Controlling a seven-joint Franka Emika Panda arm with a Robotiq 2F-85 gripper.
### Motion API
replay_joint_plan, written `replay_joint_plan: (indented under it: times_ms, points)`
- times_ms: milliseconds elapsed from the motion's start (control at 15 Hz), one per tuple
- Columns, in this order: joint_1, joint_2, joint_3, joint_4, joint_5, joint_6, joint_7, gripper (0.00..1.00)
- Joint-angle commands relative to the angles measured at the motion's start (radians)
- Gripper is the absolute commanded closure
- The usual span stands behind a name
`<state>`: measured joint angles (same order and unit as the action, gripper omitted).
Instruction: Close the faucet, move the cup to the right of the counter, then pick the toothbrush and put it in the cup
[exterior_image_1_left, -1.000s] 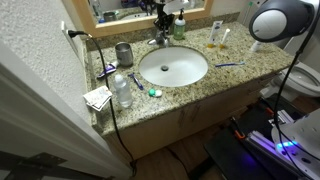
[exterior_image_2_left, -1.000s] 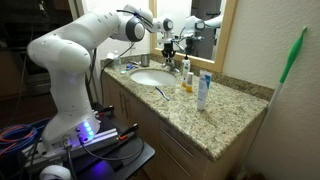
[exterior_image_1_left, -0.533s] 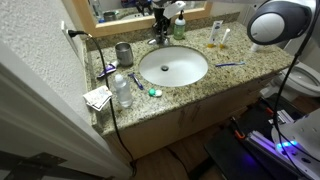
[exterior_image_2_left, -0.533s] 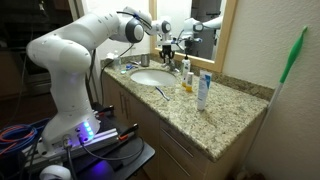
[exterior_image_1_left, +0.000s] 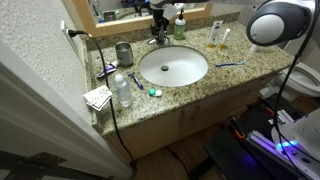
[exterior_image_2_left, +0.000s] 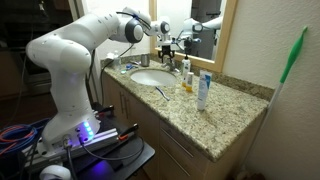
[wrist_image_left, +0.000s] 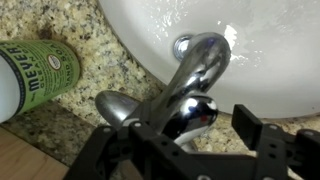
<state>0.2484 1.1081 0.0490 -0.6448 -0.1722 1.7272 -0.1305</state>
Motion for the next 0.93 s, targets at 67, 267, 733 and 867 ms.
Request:
replay_joint_plan:
  times_ms: [67, 267, 733, 867]
  points:
    - [0.000, -0.055, 0.002, -0.038, -0.009, 0.004, -0.032, 0.00]
    - [0.017, -0.117, -0.012, -0.074, -0.037, 0.018, -0.029, 0.00]
    - [0.019, -0.143, 0.022, -0.042, -0.017, 0.114, -0.126, 0.00]
    - [0.018, -0.158, 0.023, -0.060, -0.017, 0.125, -0.127, 0.00]
